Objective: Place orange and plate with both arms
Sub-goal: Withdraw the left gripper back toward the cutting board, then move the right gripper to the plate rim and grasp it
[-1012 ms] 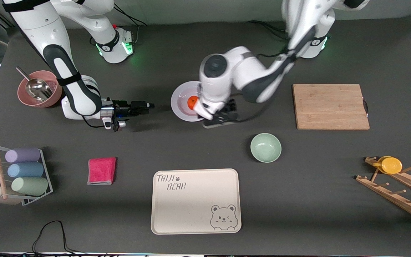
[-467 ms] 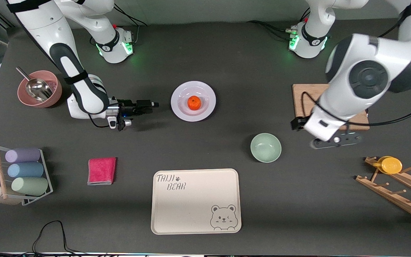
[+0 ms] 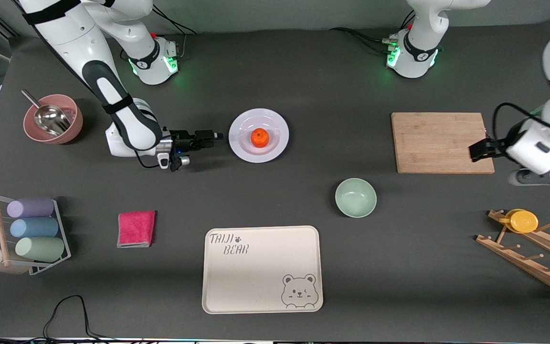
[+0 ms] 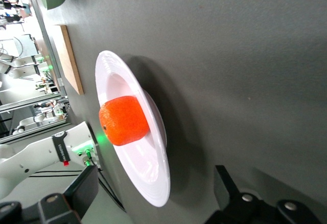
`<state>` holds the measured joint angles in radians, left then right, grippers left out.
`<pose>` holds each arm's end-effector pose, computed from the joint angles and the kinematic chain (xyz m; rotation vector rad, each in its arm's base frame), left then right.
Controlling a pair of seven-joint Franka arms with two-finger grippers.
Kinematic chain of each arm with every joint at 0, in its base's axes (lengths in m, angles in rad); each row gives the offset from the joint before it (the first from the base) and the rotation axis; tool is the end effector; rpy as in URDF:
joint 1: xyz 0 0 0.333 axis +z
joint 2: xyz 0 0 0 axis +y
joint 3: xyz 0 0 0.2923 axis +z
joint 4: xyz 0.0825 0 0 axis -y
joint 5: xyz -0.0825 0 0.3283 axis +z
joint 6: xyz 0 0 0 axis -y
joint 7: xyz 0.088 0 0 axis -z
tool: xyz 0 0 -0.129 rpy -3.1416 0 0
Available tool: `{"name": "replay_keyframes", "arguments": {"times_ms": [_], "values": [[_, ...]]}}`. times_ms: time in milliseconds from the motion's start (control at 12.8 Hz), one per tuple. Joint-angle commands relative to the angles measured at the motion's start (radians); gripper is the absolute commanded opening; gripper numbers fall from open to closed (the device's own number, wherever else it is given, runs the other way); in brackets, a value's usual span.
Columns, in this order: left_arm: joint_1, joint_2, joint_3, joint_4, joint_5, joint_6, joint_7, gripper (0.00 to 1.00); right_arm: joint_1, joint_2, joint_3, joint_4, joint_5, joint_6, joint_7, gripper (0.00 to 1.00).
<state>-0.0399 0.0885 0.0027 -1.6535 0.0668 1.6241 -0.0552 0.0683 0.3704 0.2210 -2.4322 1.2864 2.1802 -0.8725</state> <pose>0.5178 -0.0110 0.5040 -3.0645 -0.0161 0.1759 0.3716 0.1746 0.1587 -2.1738 -0.0355 0.3275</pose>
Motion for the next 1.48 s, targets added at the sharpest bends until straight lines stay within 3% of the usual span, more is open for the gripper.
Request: {"name": "replay_keyframes", "arguments": {"times_ms": [0, 156, 311, 467, 545, 857, 934, 1012, 1090, 1168, 1402], "values": [[-0.012, -0.113, 0.051, -0.136, -0.013, 0.037, 0.018, 1.00, 0.010, 0.012, 0.053, -0.001, 0.080, 0.067, 0.001, 1.00], [-0.014, -0.133, 0.059, -0.143, -0.010, 0.036, 0.015, 1.00, 0.010, 0.015, 0.083, 0.001, 0.102, 0.098, 0.003, 1.00], [-0.005, -0.139, 0.050, -0.137, 0.004, 0.011, -0.002, 1.00, 0.010, 0.013, 0.135, 0.001, 0.177, 0.119, 0.001, 1.00], [0.058, -0.133, -0.024, -0.132, 0.005, 0.010, 0.001, 1.00, 0.010, 0.021, 0.161, 0.001, 0.182, 0.162, 0.001, 1.00], [0.092, -0.133, -0.059, -0.132, 0.007, -0.003, 0.003, 1.00, 0.010, 0.028, 0.161, 0.001, 0.182, 0.164, 0.001, 1.00], [0.091, -0.147, -0.062, -0.126, 0.014, -0.041, 0.003, 1.00, 0.010, 0.068, 0.161, -0.002, 0.188, 0.176, -0.048, 1.00], [0.092, -0.151, -0.062, -0.126, 0.014, -0.047, 0.001, 1.00, 0.011, 0.071, 0.161, -0.004, 0.204, 0.178, -0.062, 0.95], [0.092, -0.151, -0.062, -0.124, 0.014, -0.032, 0.001, 1.00, 0.011, 0.070, 0.163, -0.005, 0.209, 0.178, -0.068, 0.66], [0.092, -0.150, -0.064, -0.112, 0.014, -0.035, 0.000, 1.00, 0.011, 0.070, 0.163, -0.005, 0.209, 0.178, -0.075, 0.27], [0.091, -0.151, -0.066, -0.115, 0.014, -0.044, -0.003, 1.00, 0.011, 0.070, 0.163, -0.005, 0.208, 0.178, -0.077, 0.00], [0.097, -0.162, -0.063, -0.115, 0.014, -0.055, 0.018, 1.00, 0.010, 0.070, 0.166, -0.001, 0.208, 0.176, -0.060, 0.00]]}}
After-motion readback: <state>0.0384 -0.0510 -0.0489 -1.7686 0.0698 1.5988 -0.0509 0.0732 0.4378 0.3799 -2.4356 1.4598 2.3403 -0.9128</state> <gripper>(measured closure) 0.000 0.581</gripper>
